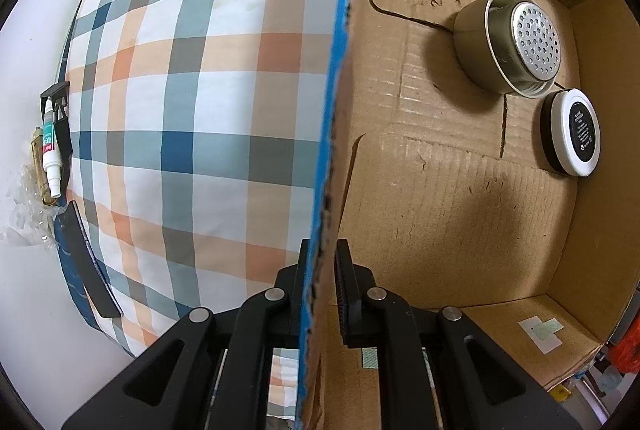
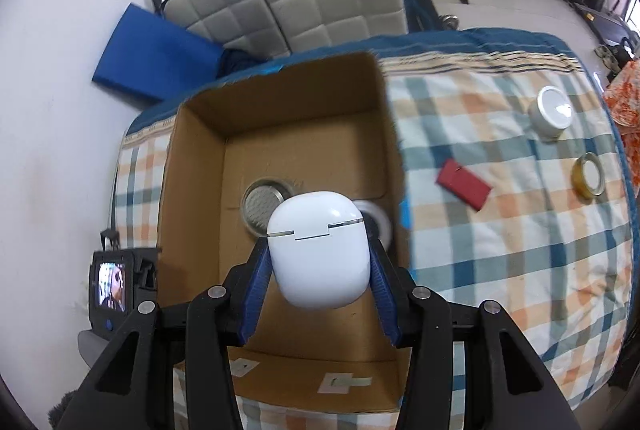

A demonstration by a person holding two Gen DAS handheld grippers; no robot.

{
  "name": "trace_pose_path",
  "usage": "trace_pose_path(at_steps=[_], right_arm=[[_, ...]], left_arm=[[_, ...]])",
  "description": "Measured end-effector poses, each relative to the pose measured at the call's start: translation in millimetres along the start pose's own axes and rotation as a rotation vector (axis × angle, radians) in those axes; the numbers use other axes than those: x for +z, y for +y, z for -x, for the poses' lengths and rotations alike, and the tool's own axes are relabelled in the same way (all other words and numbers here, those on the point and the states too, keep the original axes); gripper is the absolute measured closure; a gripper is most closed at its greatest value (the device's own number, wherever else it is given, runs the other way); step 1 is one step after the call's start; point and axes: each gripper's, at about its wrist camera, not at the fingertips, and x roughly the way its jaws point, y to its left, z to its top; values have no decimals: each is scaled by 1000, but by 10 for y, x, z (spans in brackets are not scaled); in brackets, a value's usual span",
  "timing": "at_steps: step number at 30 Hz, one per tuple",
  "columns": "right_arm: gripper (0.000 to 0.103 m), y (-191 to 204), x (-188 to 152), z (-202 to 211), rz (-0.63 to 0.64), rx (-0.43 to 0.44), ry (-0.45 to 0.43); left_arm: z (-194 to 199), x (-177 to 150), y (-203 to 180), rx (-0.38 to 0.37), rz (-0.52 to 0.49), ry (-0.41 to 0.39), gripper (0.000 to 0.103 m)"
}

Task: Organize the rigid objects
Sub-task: 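Carry the earbud case into the box and release it near the steel cup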

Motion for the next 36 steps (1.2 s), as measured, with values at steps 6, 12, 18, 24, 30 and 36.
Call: trace_pose_path(at_steps=[6,12,18,24,30,36], right_arm=[[53,174,-59,-222,33,2,33],[53,256,-102,-463,39,10,80],[53,295,-124,-654,45,14,120],[53,354,-162,-829,50,50,164],[53,406,-210,-1026,48,87,210],[52,477,-263,-1219,33,150,269]], left_arm=[[9,-11,21,-5,4,-2,95],[-3,-18,65,-14,9,-1,96],[-14,4,98,-19,14,2,96],[-16,20,115,-21,17,2,96],[-22,25,124,-23,19,3,96],[-30,32,125,-23,21,3,96]])
